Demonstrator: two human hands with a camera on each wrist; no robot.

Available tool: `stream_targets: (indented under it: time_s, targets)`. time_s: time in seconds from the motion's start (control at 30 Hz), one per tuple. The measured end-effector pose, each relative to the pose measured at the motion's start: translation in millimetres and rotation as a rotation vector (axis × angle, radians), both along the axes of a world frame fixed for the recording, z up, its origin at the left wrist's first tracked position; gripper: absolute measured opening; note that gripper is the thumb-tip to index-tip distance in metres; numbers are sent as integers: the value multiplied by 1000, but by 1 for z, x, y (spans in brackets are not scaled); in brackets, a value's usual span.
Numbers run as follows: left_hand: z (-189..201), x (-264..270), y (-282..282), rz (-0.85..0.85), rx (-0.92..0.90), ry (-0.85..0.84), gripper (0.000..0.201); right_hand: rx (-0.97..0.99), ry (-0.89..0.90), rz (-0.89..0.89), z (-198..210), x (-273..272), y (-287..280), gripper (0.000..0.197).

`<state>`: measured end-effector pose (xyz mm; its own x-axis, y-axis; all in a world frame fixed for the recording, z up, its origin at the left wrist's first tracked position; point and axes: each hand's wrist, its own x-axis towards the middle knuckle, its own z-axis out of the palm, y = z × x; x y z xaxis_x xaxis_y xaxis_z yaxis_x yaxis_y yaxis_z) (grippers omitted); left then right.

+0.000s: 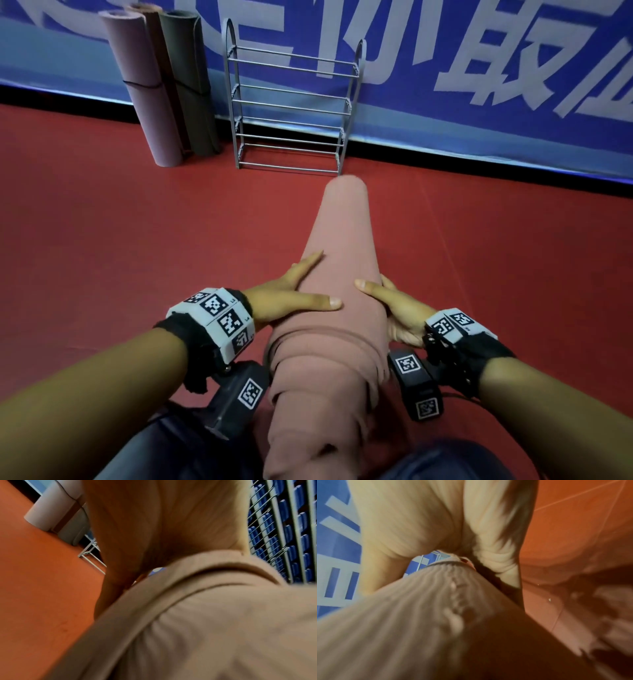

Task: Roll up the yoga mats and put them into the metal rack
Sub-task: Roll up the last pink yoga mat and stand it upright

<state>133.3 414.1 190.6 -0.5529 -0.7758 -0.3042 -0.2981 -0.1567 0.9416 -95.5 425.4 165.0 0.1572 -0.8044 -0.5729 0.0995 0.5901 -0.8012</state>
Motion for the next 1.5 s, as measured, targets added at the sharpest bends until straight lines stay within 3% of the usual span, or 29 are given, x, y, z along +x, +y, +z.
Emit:
stream_targets:
  time_s: [0.1,0.2,0.3,0.37,0.43,0.5,0.57,0.73,0.87,0.93,1.07,1.17,1.23,1.33,1.43,1.5]
  targets:
    - [18,6,3,60,-48,72,88,70,-64,-7,0,3,-1,116]
    - [38,13,-3,107,-73,97,63,76,-116,-71,11,8,-4,111]
    - [60,16,-7,97,-101,158,48,102,-126,-53,20,11,-10,120]
    - [71,17,-12,110,-139,160,37,86,-94,-46,29,11,-8,107]
    - [80,18,-14,130,-136,207,28,74,-45,-28,47,15,-2,82]
    - [86,18,-14,185,-132,271,26,42,-32,3,53,11,-5,68]
    - [99,16,-11,232,-141,347,26,23,12,-32,64,8,-8,67]
    - [143,2,-5,194,-164,527,42,50,44,55,94,14,-18,116]
    - [165,-7,-13,191,-177,533,45,97,113,142,113,14,-21,131]
    - [163,-11,-21,164,-152,489,52,100,233,181,113,11,-23,121]
    - [145,-15,-26,188,-85,389,45,-66,530,156,107,9,-22,81]
    - [114,-13,-22,278,-61,326,40,-190,633,154,107,10,-22,76]
    - [105,-12,-19,303,-45,299,63,-196,601,164,108,14,-23,81]
    - [112,-12,-16,257,-11,391,50,-216,505,121,116,24,-20,70]
    - [115,-16,-18,225,-2,419,57,-339,346,30,125,35,-18,52]
    - [115,-15,-20,258,-37,384,50,-430,192,39,131,40,-20,56]
